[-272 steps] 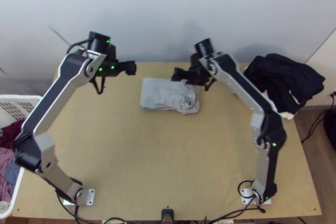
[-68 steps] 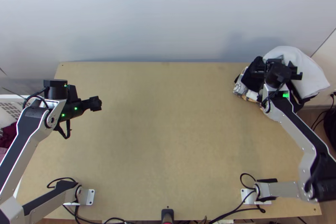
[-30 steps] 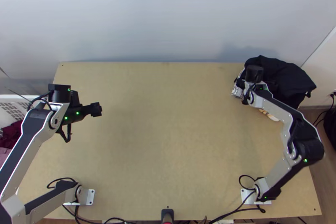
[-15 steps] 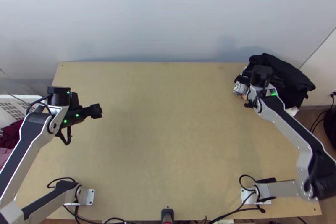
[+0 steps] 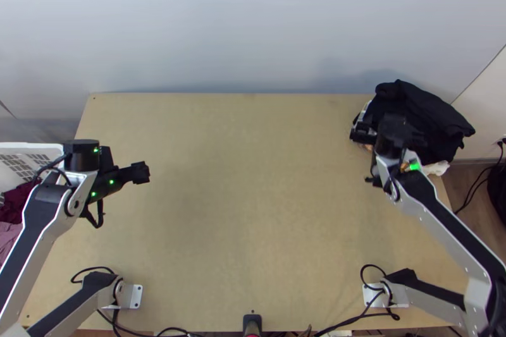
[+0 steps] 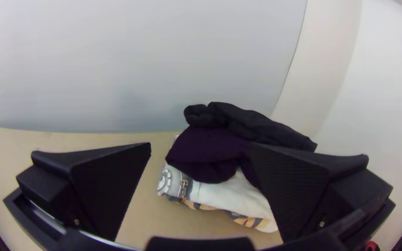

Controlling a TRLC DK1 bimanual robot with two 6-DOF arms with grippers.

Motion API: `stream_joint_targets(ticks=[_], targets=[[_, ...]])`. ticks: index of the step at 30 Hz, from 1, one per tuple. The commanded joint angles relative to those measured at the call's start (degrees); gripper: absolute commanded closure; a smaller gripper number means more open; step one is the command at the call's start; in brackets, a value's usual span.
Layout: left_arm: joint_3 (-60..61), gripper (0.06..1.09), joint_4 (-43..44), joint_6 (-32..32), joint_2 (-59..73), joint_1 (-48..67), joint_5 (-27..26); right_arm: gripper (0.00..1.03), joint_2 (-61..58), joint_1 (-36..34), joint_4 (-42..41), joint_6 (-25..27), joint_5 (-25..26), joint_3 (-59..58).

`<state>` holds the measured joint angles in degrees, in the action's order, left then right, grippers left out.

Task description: Fold the t-shirt

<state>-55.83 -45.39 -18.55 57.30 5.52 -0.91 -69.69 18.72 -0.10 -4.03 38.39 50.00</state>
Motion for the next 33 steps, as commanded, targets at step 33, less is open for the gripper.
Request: stream_joint_targets(ticks=[33], targets=[[40.6, 0.10, 28.7, 6.7, -34.1, -5.2, 17.6, 0.04, 69.0, 12.4, -2.9, 18.9, -4.5, -49.0]])
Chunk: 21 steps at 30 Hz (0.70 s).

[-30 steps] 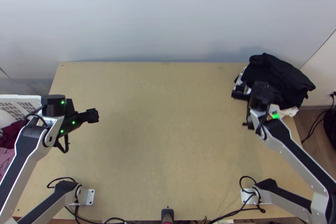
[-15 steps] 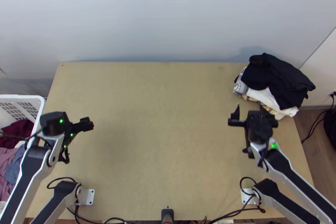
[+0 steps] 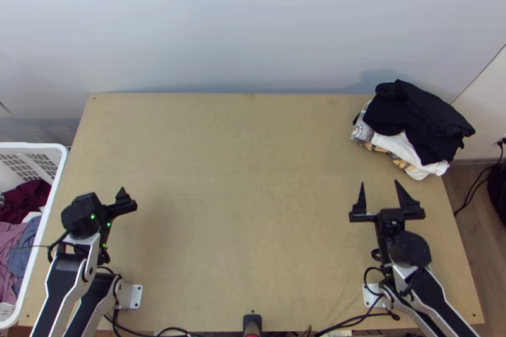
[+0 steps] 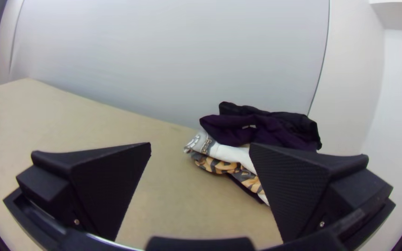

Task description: Fold the t-shirt

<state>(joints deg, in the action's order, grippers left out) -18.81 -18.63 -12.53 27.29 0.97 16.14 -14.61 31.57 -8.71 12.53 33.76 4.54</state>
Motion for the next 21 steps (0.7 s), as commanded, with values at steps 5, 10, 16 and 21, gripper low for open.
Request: stream_joint_targets(ticks=[5, 10, 16, 21], targets=[[7.1, 0.10, 2.5, 1.0, -7.2, -0.4, 0.4, 0.04, 14.6, -3.0, 4.7, 0.8, 0.2, -3.8], [9.0, 0.10, 5.4, 0.9, -7.0, 0.9, 0.3, 0.04, 14.6, -3.0, 4.6, -2.2, 0.1, -3.9], [13.7, 0.10, 7.7, 0.8, -12.5, 5.8, 0.3, 0.04, 14.6, -3.1, 4.6, -1.6, 0.2, -3.8], [15.3, 0.10, 7.9, 1.2, -27.7, 7.2, 0.3, 0.04, 14.6, -3.1, 4.6, -1.6, 0.2, -3.9]])
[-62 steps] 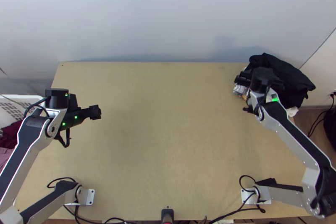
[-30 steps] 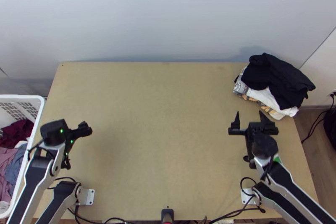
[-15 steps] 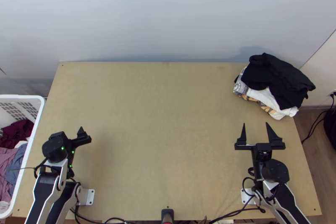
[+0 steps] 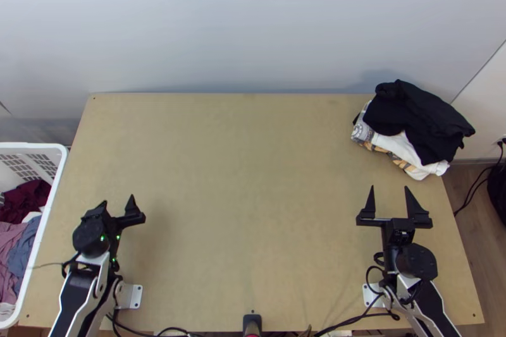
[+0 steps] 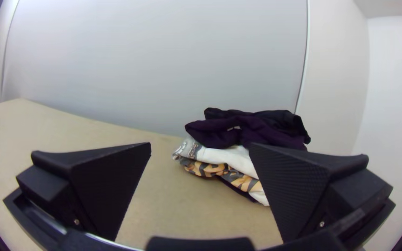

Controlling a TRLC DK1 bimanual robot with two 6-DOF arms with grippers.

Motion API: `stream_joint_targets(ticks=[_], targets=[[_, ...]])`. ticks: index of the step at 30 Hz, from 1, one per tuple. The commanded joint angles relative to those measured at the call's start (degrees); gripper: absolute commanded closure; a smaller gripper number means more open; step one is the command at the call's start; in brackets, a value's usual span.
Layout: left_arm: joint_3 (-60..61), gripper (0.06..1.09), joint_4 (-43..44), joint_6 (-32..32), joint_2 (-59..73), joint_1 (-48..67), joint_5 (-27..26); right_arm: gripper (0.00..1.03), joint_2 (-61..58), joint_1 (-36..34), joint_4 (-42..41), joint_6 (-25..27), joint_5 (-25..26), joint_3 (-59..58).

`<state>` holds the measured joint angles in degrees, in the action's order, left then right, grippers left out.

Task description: Fold the t-shirt

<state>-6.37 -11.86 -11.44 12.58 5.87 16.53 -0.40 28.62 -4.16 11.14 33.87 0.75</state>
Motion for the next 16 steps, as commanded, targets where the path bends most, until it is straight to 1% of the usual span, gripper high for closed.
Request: stream_joint_targets(ticks=[1, 2, 5, 16], targets=[[2.9, 0.10, 1.0, 0.1, -12.2, 2.2, -0.1, 0.04, 0.4, -0.1, 0.0, -0.2, 0.0, -0.1], [2.9, 0.10, 0.9, 0.0, -10.9, 2.1, -0.1, 0.04, 0.4, -0.1, 0.0, -0.2, 0.1, -0.1], [2.9, 0.10, 1.0, -0.1, -12.8, 2.0, -0.1, 0.04, 0.4, -0.1, 0.0, -0.2, 0.1, -0.1], [2.9, 0.10, 0.8, -0.1, -12.6, 2.0, -0.1, 0.04, 0.4, -0.1, 0.0, -0.2, 0.1, -0.1]])
